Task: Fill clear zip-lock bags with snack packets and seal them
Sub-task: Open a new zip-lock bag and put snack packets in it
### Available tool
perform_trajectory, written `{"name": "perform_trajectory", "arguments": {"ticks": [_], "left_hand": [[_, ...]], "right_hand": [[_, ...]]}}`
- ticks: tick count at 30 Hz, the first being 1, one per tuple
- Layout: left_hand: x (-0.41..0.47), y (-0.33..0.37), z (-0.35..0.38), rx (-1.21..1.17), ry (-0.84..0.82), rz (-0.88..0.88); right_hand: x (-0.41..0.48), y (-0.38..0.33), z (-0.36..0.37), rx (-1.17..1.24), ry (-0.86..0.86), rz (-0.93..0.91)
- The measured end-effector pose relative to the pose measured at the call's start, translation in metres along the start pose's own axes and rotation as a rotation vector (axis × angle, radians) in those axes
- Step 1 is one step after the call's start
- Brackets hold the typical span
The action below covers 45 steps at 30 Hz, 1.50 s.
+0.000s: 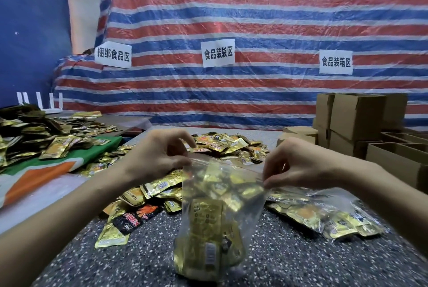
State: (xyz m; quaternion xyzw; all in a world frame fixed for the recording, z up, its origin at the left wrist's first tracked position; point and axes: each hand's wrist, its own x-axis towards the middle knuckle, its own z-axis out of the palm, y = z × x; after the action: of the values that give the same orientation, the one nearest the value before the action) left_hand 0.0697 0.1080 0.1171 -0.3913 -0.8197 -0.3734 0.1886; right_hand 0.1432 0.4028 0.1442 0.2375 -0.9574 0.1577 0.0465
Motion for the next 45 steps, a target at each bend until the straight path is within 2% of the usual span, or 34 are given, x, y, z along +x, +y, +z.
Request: {"name": "perform_trajectory", "arguments": {"ticks": [3, 7, 10, 15, 20, 23, 28, 32, 35, 40, 45], "left_hand": [[-0.005, -0.006, -0.006, -0.061, 0.032, -0.072], [-0.013, -0.015, 0.001, -0.011, -0.111, -0.180], [-0.014, -0.017, 0.002, 0.026, -0.125, -0.216], [-0.011, -0.013, -0.002, 0.097, -0.099, -0.218], [-0.010, -0.009, -0.004, 0.064, -0.035, -0.192], [-0.015, -0.009, 0.005, 0.090, -0.048, -0.204], [-0.016, -0.005, 0.016, 0.127, 0.021, -0.193], [-0.016, 0.002, 0.014, 0.031, 0.052, -0.155], [-0.016, 0.009, 0.017, -0.022, 0.023, -0.104], [-0.012, 0.015, 0.023, -0.023, 0.018, -0.031], [-0.014, 0.014, 0.021, -0.023, 0.006, -0.017]], "right_hand": [[-0.003, 0.003, 0.003, 0.025, 0.056, 0.028], [-0.004, 0.003, 0.013, 0.018, 0.045, 0.048], [-0.004, 0.004, 0.014, 0.055, 0.086, 0.055], [-0.003, 0.002, 0.011, 0.113, 0.234, 0.038], [-0.002, 0.003, 0.003, 0.246, 0.418, 0.006], [-0.002, 0.003, 0.007, 0.255, 0.388, 0.008], [0.001, 0.007, 0.013, 0.237, 0.379, 0.023], [0.000, 0.005, 0.008, 0.200, 0.204, 0.066], [0.008, -0.008, 0.009, 0.048, 0.142, 0.045], [0.041, -0.037, 0.024, -0.004, 0.130, -0.080], [0.062, -0.046, 0.034, 0.050, 0.147, -0.104]]}}
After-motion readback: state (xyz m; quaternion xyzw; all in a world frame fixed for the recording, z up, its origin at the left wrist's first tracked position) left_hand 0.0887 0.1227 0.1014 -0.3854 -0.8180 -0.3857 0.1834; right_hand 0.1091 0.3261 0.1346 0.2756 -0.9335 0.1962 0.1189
